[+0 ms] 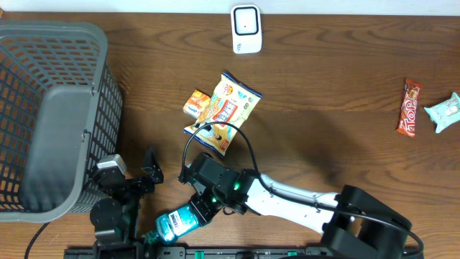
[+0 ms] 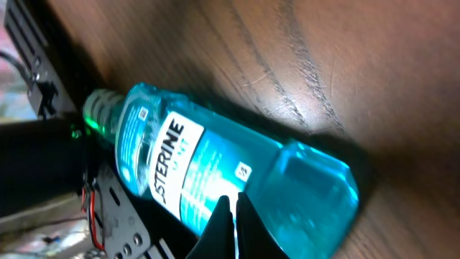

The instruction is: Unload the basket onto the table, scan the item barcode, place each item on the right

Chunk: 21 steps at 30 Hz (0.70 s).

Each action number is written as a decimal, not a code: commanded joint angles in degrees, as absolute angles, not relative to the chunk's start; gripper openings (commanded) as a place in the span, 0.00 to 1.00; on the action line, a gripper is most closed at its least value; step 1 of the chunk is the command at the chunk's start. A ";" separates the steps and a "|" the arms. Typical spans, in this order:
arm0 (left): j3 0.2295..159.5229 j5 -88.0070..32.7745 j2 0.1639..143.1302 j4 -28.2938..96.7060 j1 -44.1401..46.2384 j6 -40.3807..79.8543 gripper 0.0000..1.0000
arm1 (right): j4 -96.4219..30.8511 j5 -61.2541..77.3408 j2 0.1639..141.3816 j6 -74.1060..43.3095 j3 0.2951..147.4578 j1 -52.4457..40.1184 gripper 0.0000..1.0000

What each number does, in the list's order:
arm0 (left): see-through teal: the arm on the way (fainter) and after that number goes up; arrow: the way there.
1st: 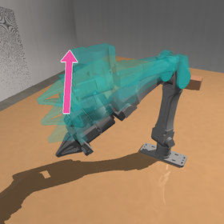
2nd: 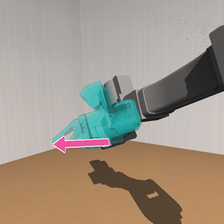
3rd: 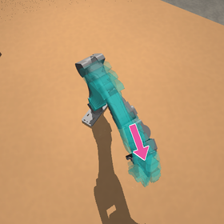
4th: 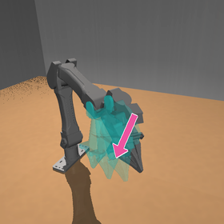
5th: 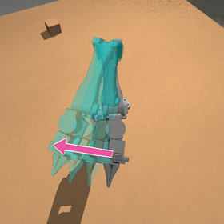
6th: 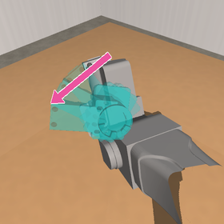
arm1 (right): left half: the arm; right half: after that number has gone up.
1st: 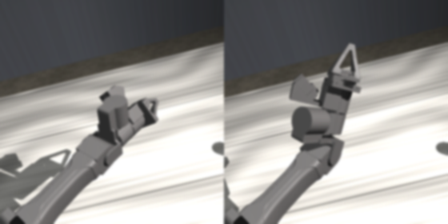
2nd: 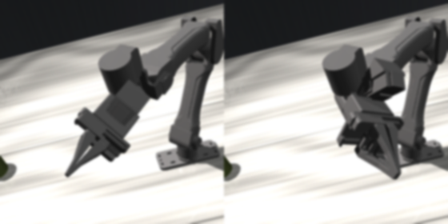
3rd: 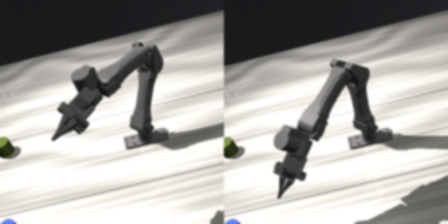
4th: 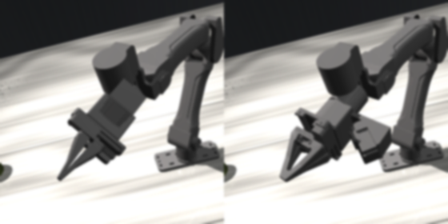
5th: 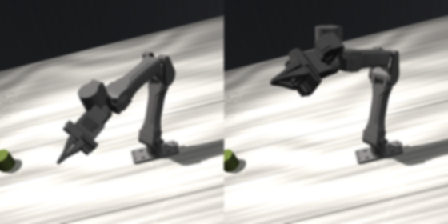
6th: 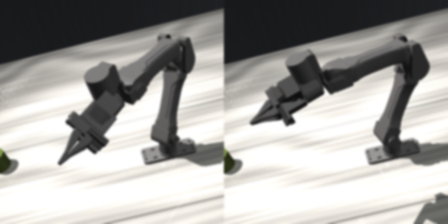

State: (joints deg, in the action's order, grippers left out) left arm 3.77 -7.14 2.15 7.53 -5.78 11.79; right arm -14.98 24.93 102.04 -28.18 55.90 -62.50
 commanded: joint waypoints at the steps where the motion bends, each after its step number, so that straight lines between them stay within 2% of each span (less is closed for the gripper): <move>1: 2.37 -6.81 2.11 8.08 -5.67 11.70 0.98 | -14.63 25.61 104.75 -33.23 55.81 -62.72 0.01; 7: 2.37 -6.81 2.11 8.08 -5.67 11.70 0.98 | -15.51 24.84 104.16 -33.56 56.14 -63.11 0.01; 21: 2.37 -6.81 2.11 8.08 -5.67 11.70 0.98 | -25.98 16.56 104.14 -43.72 56.14 -60.05 0.01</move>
